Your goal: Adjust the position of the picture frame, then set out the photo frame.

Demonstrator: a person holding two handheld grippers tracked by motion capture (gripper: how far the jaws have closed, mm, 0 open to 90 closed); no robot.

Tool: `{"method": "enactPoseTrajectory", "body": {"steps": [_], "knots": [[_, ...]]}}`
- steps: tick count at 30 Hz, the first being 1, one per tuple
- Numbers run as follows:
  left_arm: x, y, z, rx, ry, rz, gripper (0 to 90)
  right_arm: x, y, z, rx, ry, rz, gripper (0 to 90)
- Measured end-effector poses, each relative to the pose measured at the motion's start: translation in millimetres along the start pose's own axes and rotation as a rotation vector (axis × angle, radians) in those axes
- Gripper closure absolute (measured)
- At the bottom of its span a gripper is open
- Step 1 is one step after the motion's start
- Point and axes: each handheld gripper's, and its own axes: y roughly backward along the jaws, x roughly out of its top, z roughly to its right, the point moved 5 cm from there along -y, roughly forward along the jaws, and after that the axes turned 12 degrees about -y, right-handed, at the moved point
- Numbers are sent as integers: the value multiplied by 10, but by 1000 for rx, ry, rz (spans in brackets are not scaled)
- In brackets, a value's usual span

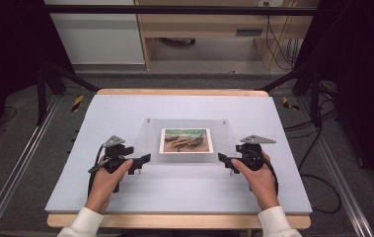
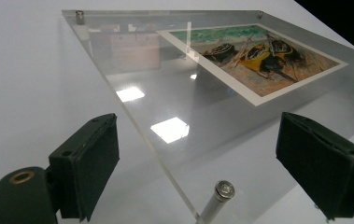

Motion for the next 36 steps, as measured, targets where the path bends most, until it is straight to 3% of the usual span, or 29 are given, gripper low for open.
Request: {"method": "enactPoseTrajectory", "body": {"steps": [6, 9, 14, 16, 31, 36], "knots": [[-18, -37, 1, -32, 38, 10, 118, -12, -12, 44, -6, -5, -15, 149], [-35, -83, 22, -64, 77, 12, 110, -11, -20, 64, -5, -14, -14, 147], [-41, -87, 10, -73, 83, 12, 101, -17, -42, 57, 12, -41, -17, 148], [-48, -108, 14, -99, 105, 12, 102, -23, -56, 60, 27, -63, -31, 147], [-58, -123, -15, -135, 124, 20, 139, -58, -60, 97, 89, -183, -88, 149], [-53, -110, -19, -131, 118, 13, 141, -65, -34, 95, 89, -174, -90, 154]]}}
